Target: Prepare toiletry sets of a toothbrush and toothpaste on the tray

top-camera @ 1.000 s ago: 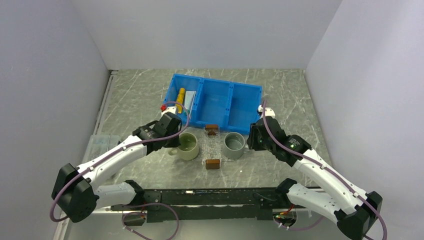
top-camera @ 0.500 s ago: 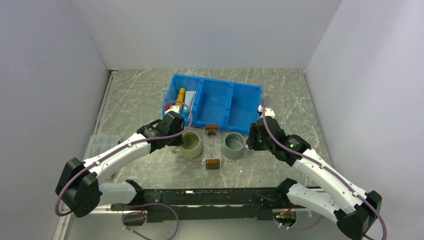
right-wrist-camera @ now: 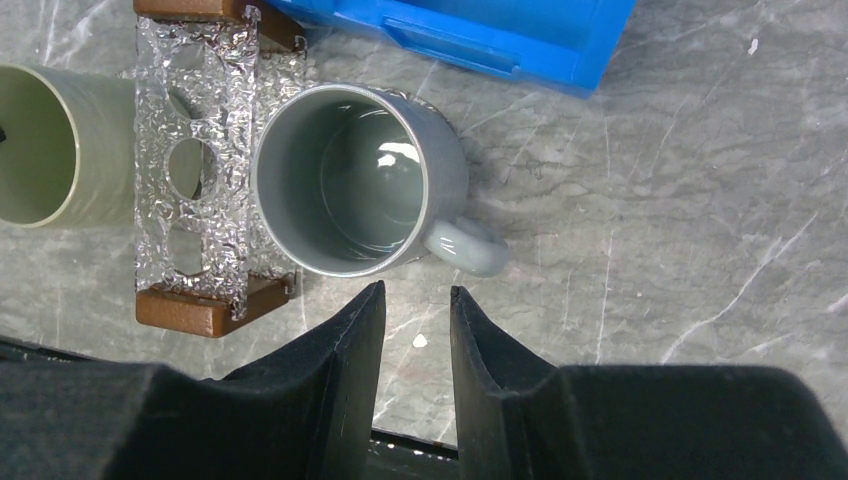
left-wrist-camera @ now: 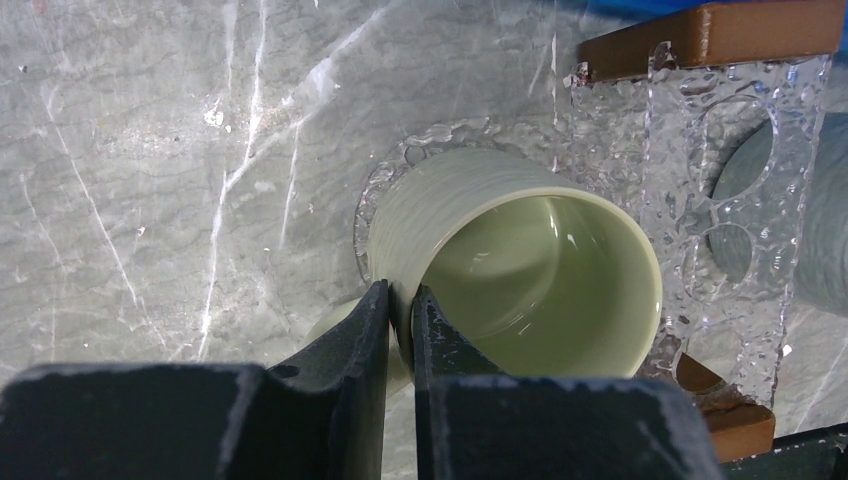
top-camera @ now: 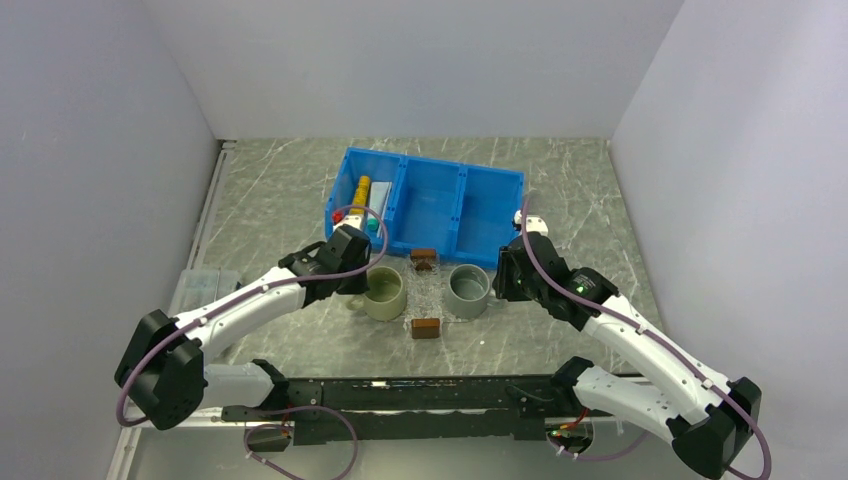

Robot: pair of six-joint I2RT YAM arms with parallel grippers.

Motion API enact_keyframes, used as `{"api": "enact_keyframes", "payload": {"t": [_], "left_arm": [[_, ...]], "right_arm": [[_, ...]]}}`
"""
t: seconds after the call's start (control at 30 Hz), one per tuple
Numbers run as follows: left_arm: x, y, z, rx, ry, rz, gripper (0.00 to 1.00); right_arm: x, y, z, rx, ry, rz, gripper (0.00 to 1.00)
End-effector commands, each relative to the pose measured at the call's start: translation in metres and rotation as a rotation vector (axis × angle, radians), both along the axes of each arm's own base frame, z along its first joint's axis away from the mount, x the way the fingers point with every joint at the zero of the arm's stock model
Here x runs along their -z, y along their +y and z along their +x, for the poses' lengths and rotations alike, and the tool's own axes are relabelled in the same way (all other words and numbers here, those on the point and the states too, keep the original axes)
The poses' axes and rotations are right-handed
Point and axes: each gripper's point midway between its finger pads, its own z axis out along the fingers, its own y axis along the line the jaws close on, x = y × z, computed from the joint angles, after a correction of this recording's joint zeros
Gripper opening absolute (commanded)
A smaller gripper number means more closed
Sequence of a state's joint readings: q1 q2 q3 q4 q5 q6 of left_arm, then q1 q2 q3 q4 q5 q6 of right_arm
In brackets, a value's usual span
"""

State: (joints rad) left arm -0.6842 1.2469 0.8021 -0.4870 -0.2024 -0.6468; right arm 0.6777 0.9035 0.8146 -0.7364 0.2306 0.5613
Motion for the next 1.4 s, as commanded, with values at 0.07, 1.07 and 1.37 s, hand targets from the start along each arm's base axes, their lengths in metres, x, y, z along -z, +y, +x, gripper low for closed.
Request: {"api": "enact_keyframes", "payload": {"t": [0.07,1.07,1.37], "left_arm": [[-0.016,-0.02,0.014,0.019,-0.072,-0.087,0.0],[-0.089,-0.011,0.023,0.027,-0.209,-0.089,0.52],[-0.153,0.017,0.034,-0.011,-0.334,0.02,0.64]], "right_arm": [[-0.008,0.003,0.005,0.018,-0.029,0.027,0.33],[-0.026,0.004,0.016,0.022,-0.078,0.022,0.42],[-0.056,0.008,0.046,0.048,-0.151,-0.03,0.43]]}}
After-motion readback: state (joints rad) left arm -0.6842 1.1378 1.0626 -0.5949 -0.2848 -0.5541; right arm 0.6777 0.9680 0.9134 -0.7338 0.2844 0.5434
